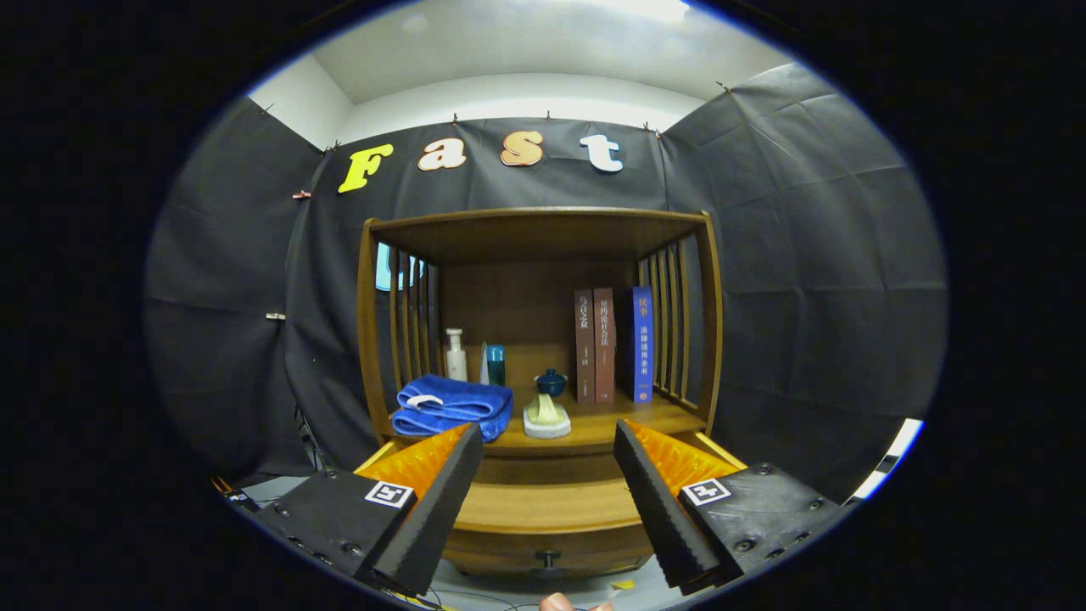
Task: Pull open the drawer, take out the items inside it, and place them on the countertop above the cabinet.
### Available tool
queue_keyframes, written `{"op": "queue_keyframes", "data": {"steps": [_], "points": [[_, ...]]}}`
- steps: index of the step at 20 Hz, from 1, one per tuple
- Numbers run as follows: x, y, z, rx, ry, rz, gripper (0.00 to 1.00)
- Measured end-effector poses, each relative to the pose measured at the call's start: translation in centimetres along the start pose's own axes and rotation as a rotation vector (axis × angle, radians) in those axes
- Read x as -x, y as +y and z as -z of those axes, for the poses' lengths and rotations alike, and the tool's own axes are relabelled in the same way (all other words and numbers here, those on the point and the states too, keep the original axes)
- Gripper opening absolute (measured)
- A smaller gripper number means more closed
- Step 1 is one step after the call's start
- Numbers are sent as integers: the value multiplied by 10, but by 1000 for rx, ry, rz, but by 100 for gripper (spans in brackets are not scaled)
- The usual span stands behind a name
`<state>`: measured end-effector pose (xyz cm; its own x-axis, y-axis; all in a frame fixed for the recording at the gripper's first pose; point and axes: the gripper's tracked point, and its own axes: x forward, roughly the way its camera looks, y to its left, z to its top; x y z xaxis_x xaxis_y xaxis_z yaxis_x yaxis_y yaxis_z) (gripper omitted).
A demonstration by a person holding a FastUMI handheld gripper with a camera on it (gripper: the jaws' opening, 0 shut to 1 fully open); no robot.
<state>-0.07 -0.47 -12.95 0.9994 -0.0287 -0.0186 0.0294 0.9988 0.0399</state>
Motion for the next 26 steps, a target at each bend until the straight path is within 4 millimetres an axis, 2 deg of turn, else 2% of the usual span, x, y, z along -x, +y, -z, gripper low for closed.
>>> {"op": "queue_keyframes", "data": {"steps": [6,10,12,17,21,26], "points": [[16,1,65,25,14,-15,99],[12,5,114,41,88,-30,100],[9,3,132,38,114,-22,100],[-13,0,165,17,161,-11,99],[-24,-5,180,8,203,-7,99],[-30,-5,175,15,172,-8,100]]}}
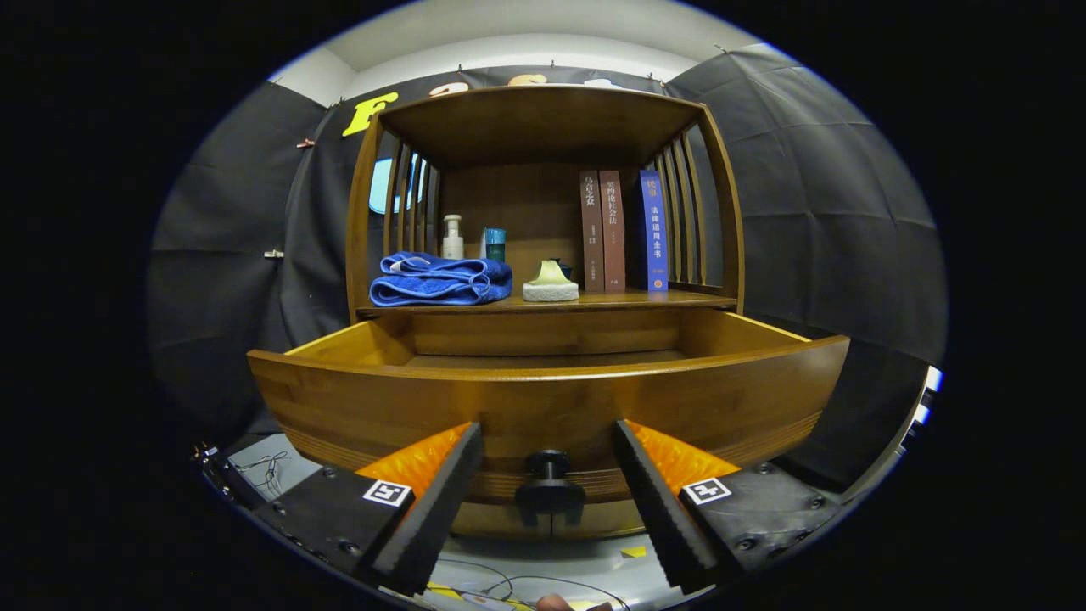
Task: Pull open the drawer, take out the items inside it, and place them on the countertop above the cabinet.
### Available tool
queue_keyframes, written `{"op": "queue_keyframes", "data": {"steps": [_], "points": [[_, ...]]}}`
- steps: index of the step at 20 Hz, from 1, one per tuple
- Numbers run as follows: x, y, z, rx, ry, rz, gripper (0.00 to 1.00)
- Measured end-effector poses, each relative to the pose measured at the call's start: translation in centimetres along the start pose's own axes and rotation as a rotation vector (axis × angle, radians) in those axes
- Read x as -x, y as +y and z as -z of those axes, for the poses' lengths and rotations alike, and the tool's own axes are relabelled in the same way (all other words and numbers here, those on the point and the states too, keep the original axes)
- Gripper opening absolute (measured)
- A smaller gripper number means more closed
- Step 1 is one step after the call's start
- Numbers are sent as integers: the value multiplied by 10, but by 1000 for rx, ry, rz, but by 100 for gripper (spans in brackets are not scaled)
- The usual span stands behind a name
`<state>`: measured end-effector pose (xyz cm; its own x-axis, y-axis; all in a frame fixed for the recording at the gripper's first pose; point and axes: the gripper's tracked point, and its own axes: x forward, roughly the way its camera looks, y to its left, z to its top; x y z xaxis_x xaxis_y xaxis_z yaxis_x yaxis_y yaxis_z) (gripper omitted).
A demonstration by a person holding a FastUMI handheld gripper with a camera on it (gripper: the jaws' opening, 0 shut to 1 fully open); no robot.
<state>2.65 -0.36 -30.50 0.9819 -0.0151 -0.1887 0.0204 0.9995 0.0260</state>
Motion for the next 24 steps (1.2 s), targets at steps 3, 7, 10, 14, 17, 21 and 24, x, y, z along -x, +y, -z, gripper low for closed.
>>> {"op": "queue_keyframes", "data": {"steps": [3,7,10,14,17,21,24], "points": [[-10,0,-3,-18,14,-8,100],[-29,0,-13,-26,11,-11,100],[-48,0,-20,-27,8,-12,100],[-72,1,-23,-31,23,-15,100],[-93,2,-24,-22,29,-14,100],[-119,2,-27,-17,31,-14,100],[-137,0,-28,-9,32,-14,100]]}}
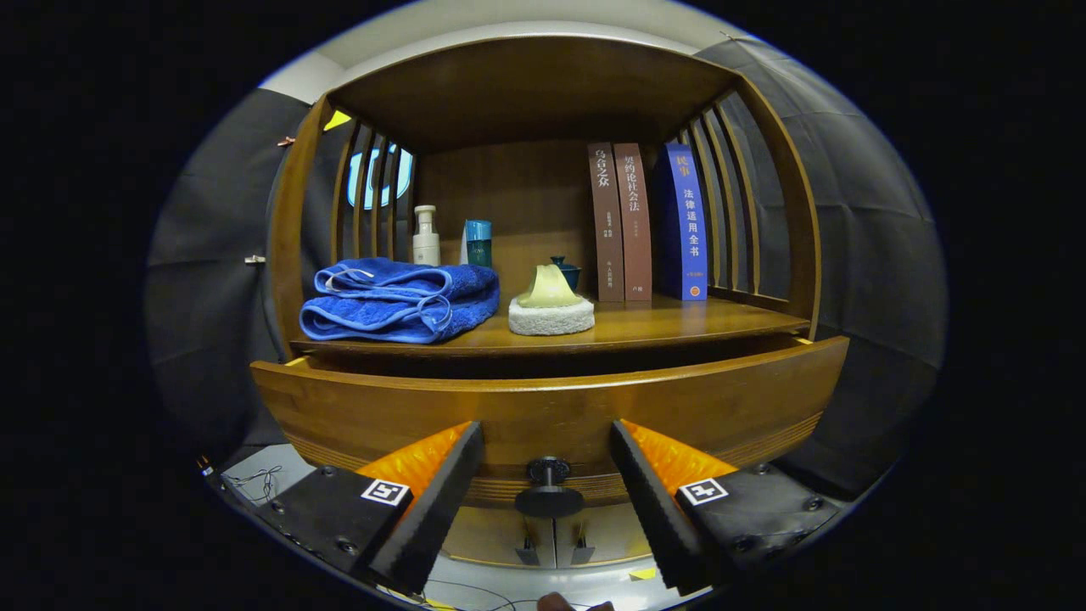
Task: Pull open the drawer, take out the items inside it, and place them on the countertop above the cabinet.
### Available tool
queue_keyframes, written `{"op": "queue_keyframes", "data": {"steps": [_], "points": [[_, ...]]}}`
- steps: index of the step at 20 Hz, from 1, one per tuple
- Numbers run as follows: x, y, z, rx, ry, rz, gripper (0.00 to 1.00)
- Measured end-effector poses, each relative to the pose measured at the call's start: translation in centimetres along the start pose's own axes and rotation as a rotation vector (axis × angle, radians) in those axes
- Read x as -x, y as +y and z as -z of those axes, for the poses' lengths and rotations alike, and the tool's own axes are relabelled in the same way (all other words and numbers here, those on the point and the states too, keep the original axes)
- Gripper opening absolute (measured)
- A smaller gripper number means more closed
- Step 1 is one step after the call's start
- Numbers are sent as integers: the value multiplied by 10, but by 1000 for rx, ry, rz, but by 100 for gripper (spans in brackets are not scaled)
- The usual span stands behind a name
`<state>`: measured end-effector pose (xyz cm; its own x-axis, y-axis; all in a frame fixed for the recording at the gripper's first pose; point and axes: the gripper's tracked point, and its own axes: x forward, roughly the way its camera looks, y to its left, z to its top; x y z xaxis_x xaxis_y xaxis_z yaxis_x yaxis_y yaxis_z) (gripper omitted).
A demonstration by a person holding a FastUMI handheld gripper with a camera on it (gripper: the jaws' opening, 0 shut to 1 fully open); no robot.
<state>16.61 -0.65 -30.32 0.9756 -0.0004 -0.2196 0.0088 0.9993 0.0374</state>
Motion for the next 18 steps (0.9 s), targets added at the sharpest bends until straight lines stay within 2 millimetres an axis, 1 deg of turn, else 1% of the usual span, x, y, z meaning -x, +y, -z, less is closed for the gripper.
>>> {"op": "queue_keyframes", "data": {"steps": [4,8,9,10,12,15,17,18], "points": [[-23,0,-3,-1,9,1,100],[-40,-2,-6,5,6,14,100],[-33,-1,-8,8,-2,17,100],[-34,-1,-5,-3,-3,17,99],[-35,0,-7,-8,-3,14,100],[-33,-4,-6,-1,29,27,99],[-26,-5,-12,-7,37,21,100],[-20,-4,-19,-23,33,12,100]]}}
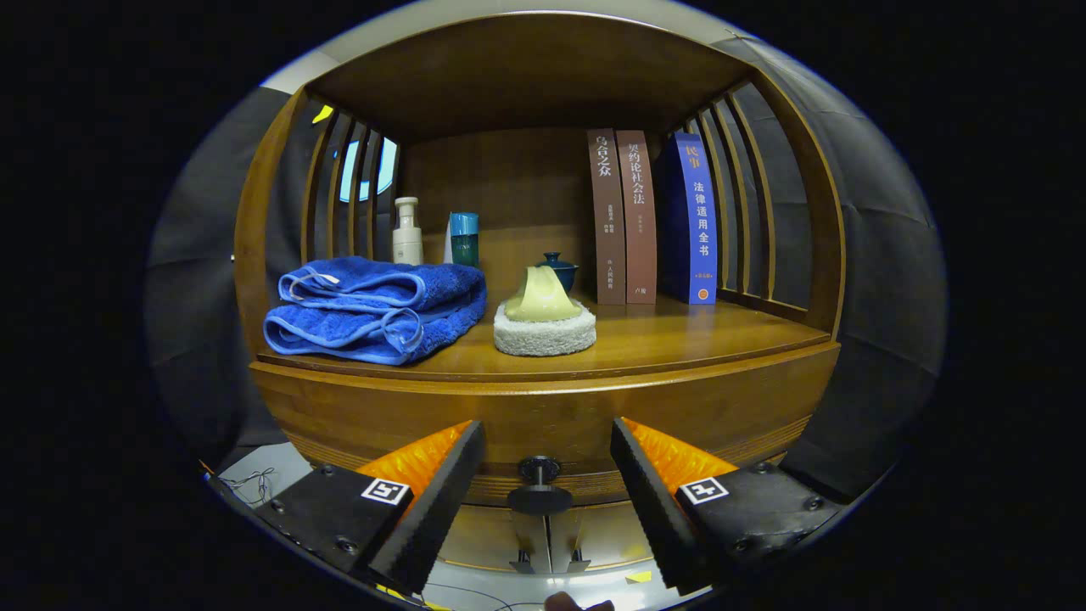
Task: Pull open the drawer, take out the items inside it, and place them on the countertop above the cabinet.
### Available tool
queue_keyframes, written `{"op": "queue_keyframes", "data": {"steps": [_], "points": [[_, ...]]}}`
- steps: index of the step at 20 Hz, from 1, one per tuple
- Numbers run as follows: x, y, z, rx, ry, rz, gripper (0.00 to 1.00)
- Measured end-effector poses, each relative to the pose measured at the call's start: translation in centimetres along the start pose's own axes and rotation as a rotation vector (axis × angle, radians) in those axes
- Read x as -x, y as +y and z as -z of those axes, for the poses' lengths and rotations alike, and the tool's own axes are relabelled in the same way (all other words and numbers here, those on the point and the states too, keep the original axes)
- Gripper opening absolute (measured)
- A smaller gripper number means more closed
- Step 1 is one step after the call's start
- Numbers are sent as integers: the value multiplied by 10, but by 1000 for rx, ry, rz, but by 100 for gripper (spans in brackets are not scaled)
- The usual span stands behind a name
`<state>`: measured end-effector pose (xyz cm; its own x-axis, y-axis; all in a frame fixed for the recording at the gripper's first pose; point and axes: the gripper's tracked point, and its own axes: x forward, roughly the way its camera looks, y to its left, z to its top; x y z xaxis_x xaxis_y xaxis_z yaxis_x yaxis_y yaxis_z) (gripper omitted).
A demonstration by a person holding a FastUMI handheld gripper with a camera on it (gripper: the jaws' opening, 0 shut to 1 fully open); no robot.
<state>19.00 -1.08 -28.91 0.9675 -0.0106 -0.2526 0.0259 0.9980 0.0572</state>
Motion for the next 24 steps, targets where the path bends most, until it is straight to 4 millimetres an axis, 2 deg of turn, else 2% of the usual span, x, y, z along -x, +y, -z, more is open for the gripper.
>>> {"op": "queue_keyframes", "data": {"steps": [3,4,6,14,22,24], "points": [[27,-3,-32,-24,-43,-10,99],[38,-10,-46,-13,-61,-2,99],[62,-11,-81,-9,-88,-1,99],[121,-33,-183,-10,-105,8,99],[156,-44,-231,-7,-123,-46,99],[163,-45,-236,3,-135,-59,99]]}}
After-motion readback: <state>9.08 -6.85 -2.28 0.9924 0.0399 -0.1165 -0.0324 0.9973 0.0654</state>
